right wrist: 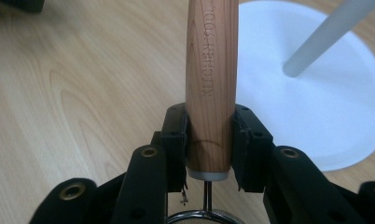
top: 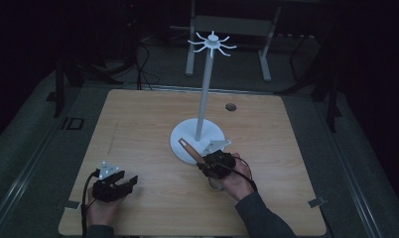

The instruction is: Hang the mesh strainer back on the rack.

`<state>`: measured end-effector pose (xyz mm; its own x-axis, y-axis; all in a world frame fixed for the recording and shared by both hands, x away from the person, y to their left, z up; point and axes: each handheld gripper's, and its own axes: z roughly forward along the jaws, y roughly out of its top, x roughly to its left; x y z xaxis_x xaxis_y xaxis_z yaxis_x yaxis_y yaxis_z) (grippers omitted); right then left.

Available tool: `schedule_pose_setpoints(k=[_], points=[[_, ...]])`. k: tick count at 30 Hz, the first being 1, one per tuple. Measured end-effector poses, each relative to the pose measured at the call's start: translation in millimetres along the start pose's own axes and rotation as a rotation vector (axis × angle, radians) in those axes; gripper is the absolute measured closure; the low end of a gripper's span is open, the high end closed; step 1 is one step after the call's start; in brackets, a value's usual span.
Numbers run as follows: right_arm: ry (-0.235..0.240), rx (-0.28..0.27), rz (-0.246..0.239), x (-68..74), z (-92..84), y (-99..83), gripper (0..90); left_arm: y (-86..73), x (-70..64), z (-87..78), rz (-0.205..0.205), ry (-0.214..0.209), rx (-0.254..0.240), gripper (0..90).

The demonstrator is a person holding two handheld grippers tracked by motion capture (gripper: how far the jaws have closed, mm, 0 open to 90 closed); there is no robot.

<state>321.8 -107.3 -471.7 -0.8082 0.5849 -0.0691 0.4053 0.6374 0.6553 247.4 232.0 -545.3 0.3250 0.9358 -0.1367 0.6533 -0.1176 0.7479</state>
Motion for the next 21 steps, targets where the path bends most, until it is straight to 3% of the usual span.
schedule_pose_setpoints(k=[13, 21], points=[[-0.052, -0.159, 0.084, -10.3, -18.1, 7.5, 68.8, 0.0, -0.1, 0.0, -0.004, -0.001, -0.002, 43.0], [-0.062, -0.233, 0.107, -12.2, -25.9, 11.6, 68.8, 0.0, -0.2, 0.1, -0.005, 0.0, -0.002, 43.0]])
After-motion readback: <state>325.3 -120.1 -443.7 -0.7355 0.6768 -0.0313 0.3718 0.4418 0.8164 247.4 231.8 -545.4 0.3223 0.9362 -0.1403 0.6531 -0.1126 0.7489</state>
